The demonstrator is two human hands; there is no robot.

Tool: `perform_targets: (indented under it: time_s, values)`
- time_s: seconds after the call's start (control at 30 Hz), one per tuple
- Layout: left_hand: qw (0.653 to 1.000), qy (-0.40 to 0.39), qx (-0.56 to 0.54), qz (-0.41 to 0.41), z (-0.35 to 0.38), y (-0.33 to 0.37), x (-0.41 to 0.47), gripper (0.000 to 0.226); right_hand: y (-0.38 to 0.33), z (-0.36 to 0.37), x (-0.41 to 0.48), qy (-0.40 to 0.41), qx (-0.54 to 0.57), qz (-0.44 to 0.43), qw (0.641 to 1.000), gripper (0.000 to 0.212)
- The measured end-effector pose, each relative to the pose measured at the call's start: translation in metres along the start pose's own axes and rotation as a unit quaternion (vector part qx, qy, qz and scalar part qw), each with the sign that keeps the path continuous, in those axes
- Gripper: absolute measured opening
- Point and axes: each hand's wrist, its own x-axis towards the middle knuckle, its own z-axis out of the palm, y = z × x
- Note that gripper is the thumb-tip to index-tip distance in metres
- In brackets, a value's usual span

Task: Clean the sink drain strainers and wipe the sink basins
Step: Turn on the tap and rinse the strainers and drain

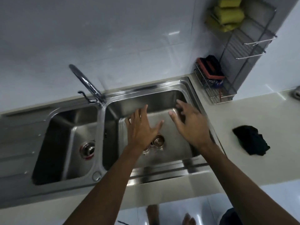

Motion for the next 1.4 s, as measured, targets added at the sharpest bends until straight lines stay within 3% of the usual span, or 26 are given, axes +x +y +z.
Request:
perform_targets:
  time_s: [0.13, 0.23, 0.27, 0.3, 0.37, 0.4, 0.43, 0.5, 0.67, 0.83, 1.07, 1.23, 1.4]
  values:
    - [0.999, 0.035, 0.013, -0.018, -0.032, -0.045, 0.009, 0.092, -0.057, 0.040, 0.013, -0.034, 0.054, -0.016, 0.998, 0.061]
    - [0.997, 0.051, 0.015, -0.060, -0.048, -0.093, 0.010, 0.090, -0.100, 0.081, 0.021, -0.078, 0.188, 0.058, 0.977, 0.053]
    - [0.995, 0.053, 0.006, -0.084, -0.052, -0.109, 0.010, 0.090, -0.113, 0.093, 0.023, -0.101, 0.280, 0.126, 0.946, 0.047]
    - [0.992, 0.055, -0.006, -0.112, -0.057, -0.127, 0.013, 0.090, -0.127, 0.107, 0.026, -0.133, 0.390, 0.212, 0.886, 0.041]
    - [0.985, 0.069, -0.035, -0.153, -0.063, -0.164, 0.025, 0.089, -0.152, 0.135, 0.031, -0.218, 0.581, 0.347, 0.704, 0.039]
    - [0.983, 0.074, -0.044, -0.163, -0.065, -0.183, 0.035, 0.087, -0.162, 0.150, 0.033, -0.237, 0.636, 0.376, 0.631, 0.041]
    - [0.982, 0.077, -0.045, -0.167, -0.069, -0.199, 0.045, 0.085, -0.170, 0.164, 0.036, -0.239, 0.672, 0.389, 0.583, 0.041]
    - [0.984, 0.081, -0.031, -0.155, -0.075, -0.232, 0.073, 0.085, -0.186, 0.196, 0.045, -0.219, 0.709, 0.404, 0.536, 0.038]
    - [0.995, 0.072, 0.028, -0.061, -0.086, -0.287, 0.144, 0.077, -0.219, 0.263, 0.084, -0.157, 0.740, 0.437, 0.486, 0.042]
    - [0.999, 0.011, 0.043, 0.019, -0.072, -0.307, 0.178, 0.070, -0.237, 0.301, 0.124, -0.085, 0.741, 0.468, 0.474, 0.041]
    - [0.998, -0.003, 0.021, 0.057, -0.066, -0.314, 0.181, 0.063, -0.258, 0.302, 0.145, -0.038, 0.750, 0.466, 0.469, 0.039]
    - [0.998, 0.002, 0.005, 0.057, -0.066, -0.314, 0.177, 0.052, -0.261, 0.306, 0.139, -0.046, 0.759, 0.449, 0.470, 0.027]
    - [0.998, -0.008, 0.043, 0.055, -0.068, -0.313, 0.176, 0.056, -0.261, 0.307, 0.140, -0.044, 0.762, 0.447, 0.467, 0.024]
